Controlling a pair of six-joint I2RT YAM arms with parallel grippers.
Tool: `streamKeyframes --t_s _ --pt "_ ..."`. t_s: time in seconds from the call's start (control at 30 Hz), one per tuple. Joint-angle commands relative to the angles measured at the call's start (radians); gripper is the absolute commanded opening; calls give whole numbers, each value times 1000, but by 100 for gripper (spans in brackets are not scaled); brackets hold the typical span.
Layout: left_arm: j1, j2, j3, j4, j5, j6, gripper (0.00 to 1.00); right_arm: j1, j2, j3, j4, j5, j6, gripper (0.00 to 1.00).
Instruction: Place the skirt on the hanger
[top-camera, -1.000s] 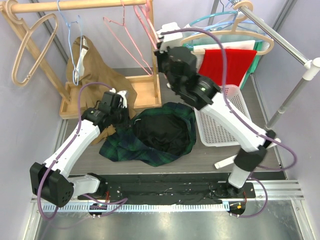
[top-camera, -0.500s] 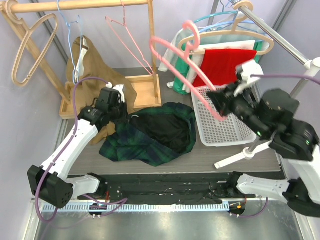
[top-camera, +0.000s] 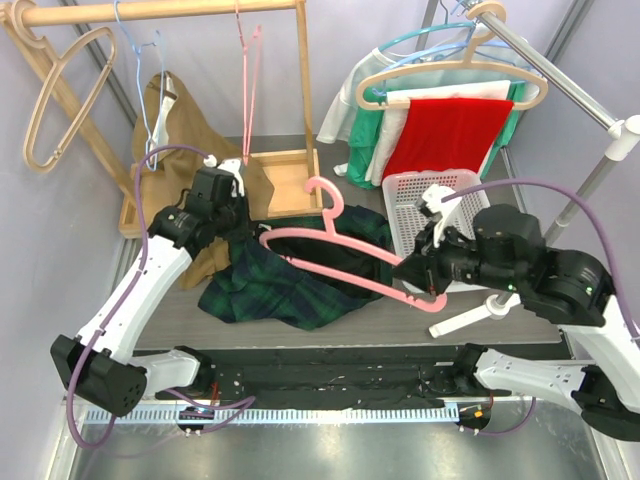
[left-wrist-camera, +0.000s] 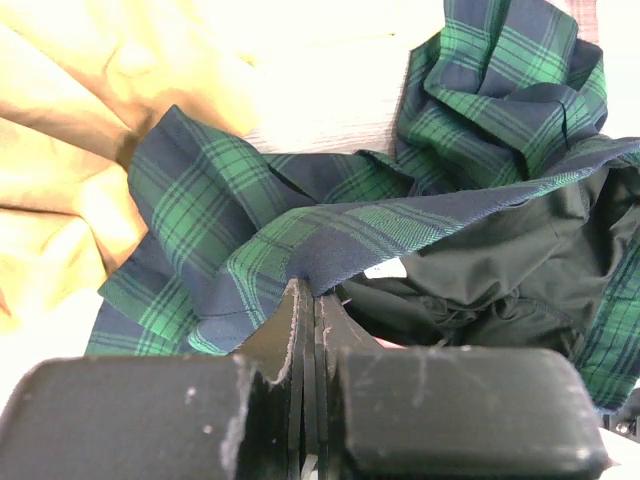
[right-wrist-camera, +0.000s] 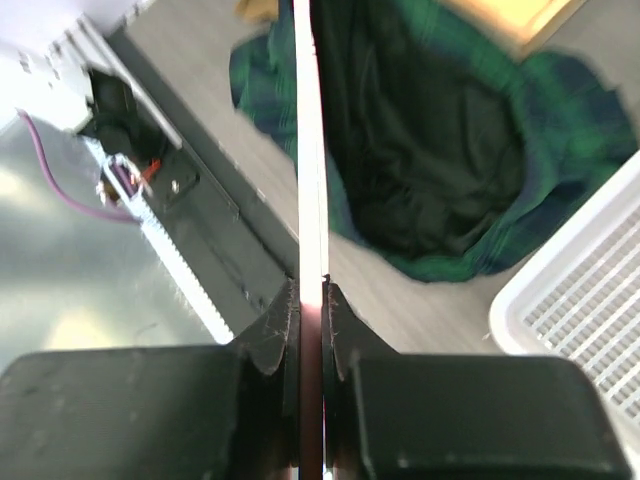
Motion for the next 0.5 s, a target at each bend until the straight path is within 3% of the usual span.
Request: streamKeyframes --t_s 0.0,0.23,0.47 --pt "6 -29 47 -3 -26 1 0 -1 -8 -31 17 -64 3 1" --pt "6 -70 59 -18 104 41 0 -2 15 -126 162 -64 -51 1" --pt "4 -136 54 43 309 69 0 -1 -73 -524 712 17 3 1"
